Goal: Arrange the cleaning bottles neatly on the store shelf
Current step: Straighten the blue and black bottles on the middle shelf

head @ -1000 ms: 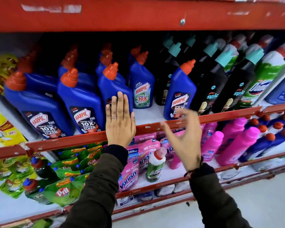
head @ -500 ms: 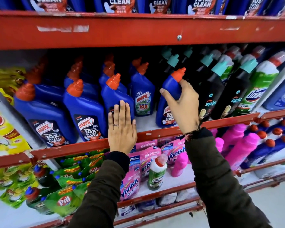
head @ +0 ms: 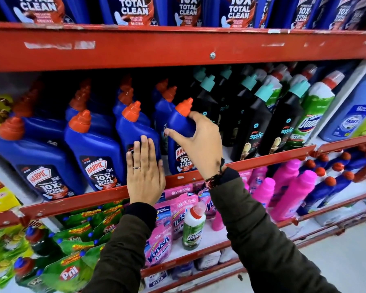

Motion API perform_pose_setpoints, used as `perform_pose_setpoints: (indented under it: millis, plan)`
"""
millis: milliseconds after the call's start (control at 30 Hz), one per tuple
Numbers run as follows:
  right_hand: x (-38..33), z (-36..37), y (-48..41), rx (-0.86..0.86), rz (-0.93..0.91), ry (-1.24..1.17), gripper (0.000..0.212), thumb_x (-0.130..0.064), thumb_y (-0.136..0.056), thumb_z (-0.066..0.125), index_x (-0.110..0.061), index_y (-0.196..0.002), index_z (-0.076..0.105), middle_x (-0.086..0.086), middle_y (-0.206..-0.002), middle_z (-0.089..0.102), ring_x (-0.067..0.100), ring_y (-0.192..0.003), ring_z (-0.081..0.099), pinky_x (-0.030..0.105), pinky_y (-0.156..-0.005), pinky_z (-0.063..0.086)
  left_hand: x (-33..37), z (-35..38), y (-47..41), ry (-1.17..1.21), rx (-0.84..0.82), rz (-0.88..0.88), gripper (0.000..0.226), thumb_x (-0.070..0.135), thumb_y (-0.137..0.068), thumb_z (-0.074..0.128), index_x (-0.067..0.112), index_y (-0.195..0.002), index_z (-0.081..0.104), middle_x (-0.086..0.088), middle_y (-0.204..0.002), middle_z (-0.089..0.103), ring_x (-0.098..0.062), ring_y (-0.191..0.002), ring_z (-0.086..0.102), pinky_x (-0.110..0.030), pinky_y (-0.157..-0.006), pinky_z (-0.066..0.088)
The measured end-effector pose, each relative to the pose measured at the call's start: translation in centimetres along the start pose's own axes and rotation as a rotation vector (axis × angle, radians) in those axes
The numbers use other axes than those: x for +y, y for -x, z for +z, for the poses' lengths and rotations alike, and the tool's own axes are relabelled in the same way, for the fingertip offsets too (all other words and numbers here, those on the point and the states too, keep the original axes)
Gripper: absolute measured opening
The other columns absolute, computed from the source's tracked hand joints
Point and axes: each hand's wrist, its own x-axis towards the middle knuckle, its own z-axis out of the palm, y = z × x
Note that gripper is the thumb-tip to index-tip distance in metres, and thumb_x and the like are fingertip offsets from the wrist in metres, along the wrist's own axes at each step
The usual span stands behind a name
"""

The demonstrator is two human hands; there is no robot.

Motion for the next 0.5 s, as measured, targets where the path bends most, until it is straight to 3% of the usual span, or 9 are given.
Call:
perform_pose_setpoints:
  millis: [200, 367, 500]
  plan:
    - [0.5, -1.7, 0.4, 0.047, -0.079, -0.210, 0.087, -0.035, -0.080, 0.091, -0.006, -0.149, 0.048, 0.009, -0.143, 0.055, 0.020, -0.134, 0.056, 0.030, -0.116, 0.046, 0.0, 0.1, 0.0, -0.008, -0.006, -0.003, 0.078, 0.026, -0.105, 0.039, 0.004, -0.164, -0.006, -0.010, -0.172, -0.017, -0.024, -0.160, -0.014, -0.042, -0.131, -0.009]
    - [2.1, -5.3, -1.7, 0.408, -0.142, -0.128, 0.060, -0.030, -0.096, 0.075, 0.001, -0.142, 0.053, 0.019, -0.139, 0.054, 0.028, -0.133, 0.053, 0.038, -0.117, 0.043, 0.1, 0.1, 0.0, -0.018, -0.016, -0.009, 0.077, 0.027, -0.105, 0.037, 0.004, -0.164, -0.007, -0.010, -0.171, -0.018, -0.024, -0.160, -0.016, -0.042, -0.130, -0.010]
    - [5.8, -8.7, -4.3, 0.628, 0.019, -0.088, 0.052, -0.032, -0.101, 0.064, -0.004, -0.144, 0.053, 0.019, -0.146, 0.046, 0.028, -0.141, 0.045, 0.044, -0.125, 0.034, 0.1, 0.0, 0.0, -0.012, -0.009, -0.013, 0.077, 0.027, -0.105, 0.037, 0.004, -0.165, -0.006, -0.010, -0.172, -0.017, -0.024, -0.160, -0.015, -0.042, -0.131, -0.009]
